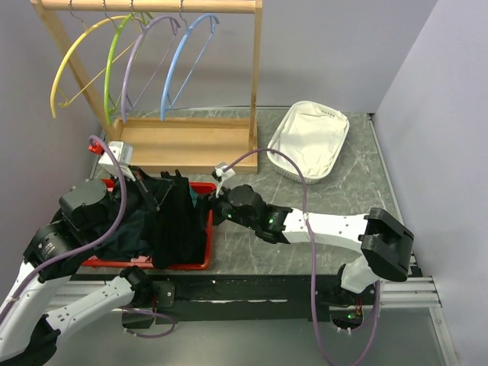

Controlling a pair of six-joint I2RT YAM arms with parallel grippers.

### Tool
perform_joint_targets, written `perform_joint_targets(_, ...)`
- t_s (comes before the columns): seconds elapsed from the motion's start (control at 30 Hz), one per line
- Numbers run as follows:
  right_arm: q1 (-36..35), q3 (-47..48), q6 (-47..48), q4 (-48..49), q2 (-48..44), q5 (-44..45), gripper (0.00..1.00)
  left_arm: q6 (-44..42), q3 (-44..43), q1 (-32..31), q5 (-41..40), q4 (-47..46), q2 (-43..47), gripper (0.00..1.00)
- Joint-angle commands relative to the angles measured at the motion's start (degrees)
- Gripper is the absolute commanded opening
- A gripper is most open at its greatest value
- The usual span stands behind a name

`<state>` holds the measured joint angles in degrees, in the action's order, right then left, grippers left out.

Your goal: Place the shorts on the hanger

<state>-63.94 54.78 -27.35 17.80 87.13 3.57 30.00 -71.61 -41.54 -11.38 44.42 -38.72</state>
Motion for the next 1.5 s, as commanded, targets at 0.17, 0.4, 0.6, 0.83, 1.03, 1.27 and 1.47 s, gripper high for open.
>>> perform_joint_targets(0.17,-4.6,-1.9,4.1,7.5,-5.0,2.9,0.91,-2.0,-3.3,0.1,2.0,-3.9,0.7,0.01)
perform_joint_targets(0.4,-2.5,3.7,2.9,3.4,2.8,5.9,0.80,-2.3,-4.8,0.1,5.1,-5.1,1.3,0.01)
perform_joint_targets(0.6,1.3,1.0,1.1,1.2,-2.6,8.1,0.07,-2.1,-3.9,0.1,3.7,-6.0,2.5,0.01)
perform_joint_targets(0.83,2.5,6.2,3.3,-20.9,-23.7,31.9,0.00,1.0,2.4,0.1,3.8,-12.8,0.5,0.01)
perform_joint_targets(1.03,2.5,18.1,6.5,-41.8,-33.4,39.8,0.00,2.6,5.9,0.1,11.7,-23.7,-8.0,0.01)
perform_joint_targets(1.27,2.4,29.5,7.8,-52.3,-35.5,42.1,0.00,2.8,3.1,-1.1,19.4,-33.5,-23.0,0.01)
perform_joint_targets(1.47,10.5,20.7,2.6,-56.2,-33.3,36.9,0.00,2.2,4.4,-4.6,18.9,-36.6,-32.0,0.01)
